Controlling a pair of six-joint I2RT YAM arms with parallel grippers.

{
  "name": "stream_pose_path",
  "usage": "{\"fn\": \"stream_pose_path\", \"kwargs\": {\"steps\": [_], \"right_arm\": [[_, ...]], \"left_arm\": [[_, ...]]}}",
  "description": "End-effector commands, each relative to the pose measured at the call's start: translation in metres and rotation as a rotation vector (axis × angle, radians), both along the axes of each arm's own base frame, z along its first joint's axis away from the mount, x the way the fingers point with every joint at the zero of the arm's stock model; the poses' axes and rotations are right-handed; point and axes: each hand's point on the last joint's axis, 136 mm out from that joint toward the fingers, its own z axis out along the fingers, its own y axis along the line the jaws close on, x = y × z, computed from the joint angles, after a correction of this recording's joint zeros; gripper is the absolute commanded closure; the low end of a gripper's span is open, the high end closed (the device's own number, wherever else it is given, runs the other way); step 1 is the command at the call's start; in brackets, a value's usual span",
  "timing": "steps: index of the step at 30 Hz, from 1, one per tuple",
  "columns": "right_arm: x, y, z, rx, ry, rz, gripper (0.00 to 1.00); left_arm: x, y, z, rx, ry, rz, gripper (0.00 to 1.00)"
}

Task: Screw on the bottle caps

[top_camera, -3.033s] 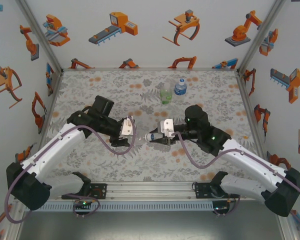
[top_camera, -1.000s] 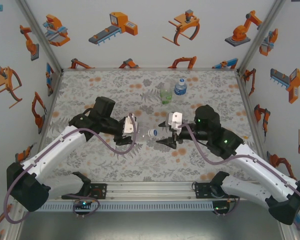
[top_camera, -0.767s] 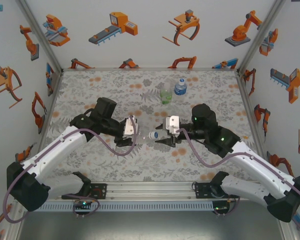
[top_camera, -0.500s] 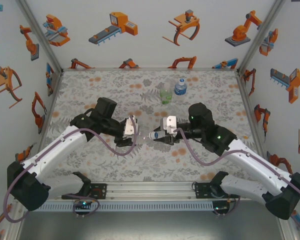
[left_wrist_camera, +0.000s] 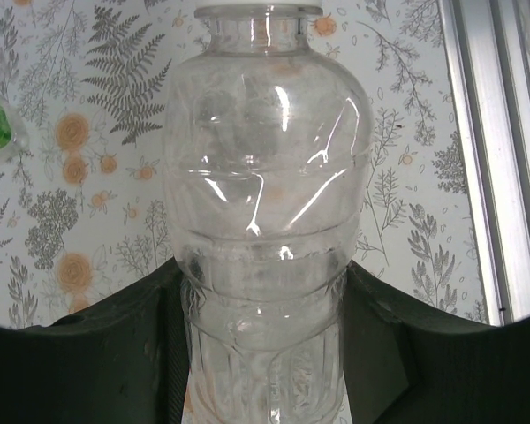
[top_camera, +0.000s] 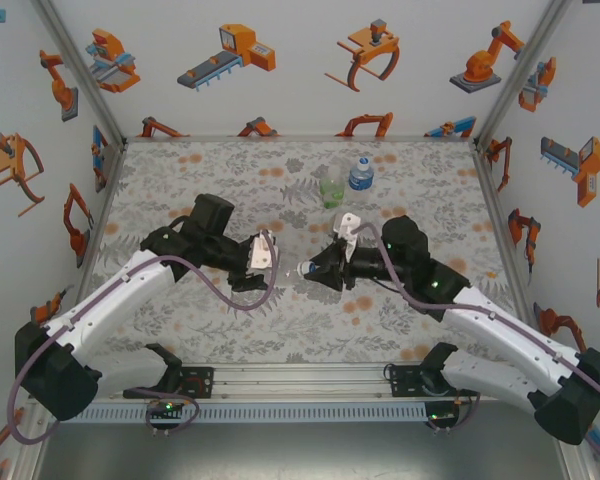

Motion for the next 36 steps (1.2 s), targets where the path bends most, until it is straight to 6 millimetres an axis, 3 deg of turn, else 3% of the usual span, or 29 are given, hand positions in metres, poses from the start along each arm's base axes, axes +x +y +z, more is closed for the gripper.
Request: {"fn": "stream_pose_path", "kwargs": {"steps": [1, 7, 13, 17, 19, 24, 27, 31, 36], "right_arm": [[0.038, -0.019, 0.001, 0.240, 0.515, -0.362, 1.00], [0.042, -0.023, -0.039, 0.437, 1.146, -0.540, 1.00], [0.036, -0.006, -0.047, 0.344, 1.242, -0.503, 1.00], [0.037, -0.003, -0.045, 0.304, 1.226, -0.500, 0.99], [0.038, -0.004, -0.044, 0.289, 1.201, -0.500, 0.92], [0.041, -0.013, -0.029, 0.264, 1.052, -0.494, 0.55], [0.042, -0.021, -0.014, 0.257, 0.938, -0.480, 0.40], [0.041, -0.034, 0.003, 0.204, 0.773, -0.488, 0.32], [0.034, -0.035, 0.026, 0.121, 0.509, -0.387, 0.34]], "left_arm": [[0.007, -0.004, 0.015, -0.022, -0.030, 0.022, 1.00], [0.011, -0.004, 0.017, -0.032, -0.051, 0.047, 1.00], [0.007, -0.006, 0.017, -0.034, -0.054, 0.031, 1.00], [0.006, -0.006, 0.016, -0.030, -0.059, 0.029, 1.00], [0.005, -0.006, 0.016, -0.032, -0.060, 0.028, 1.00], [0.005, -0.005, 0.016, -0.031, -0.063, 0.028, 1.00], [0.005, -0.005, 0.016, -0.031, -0.069, 0.030, 1.00], [0.006, -0.004, 0.016, -0.027, -0.071, 0.034, 1.00], [0.006, -0.004, 0.014, -0.020, -0.071, 0.035, 1.00]]}}
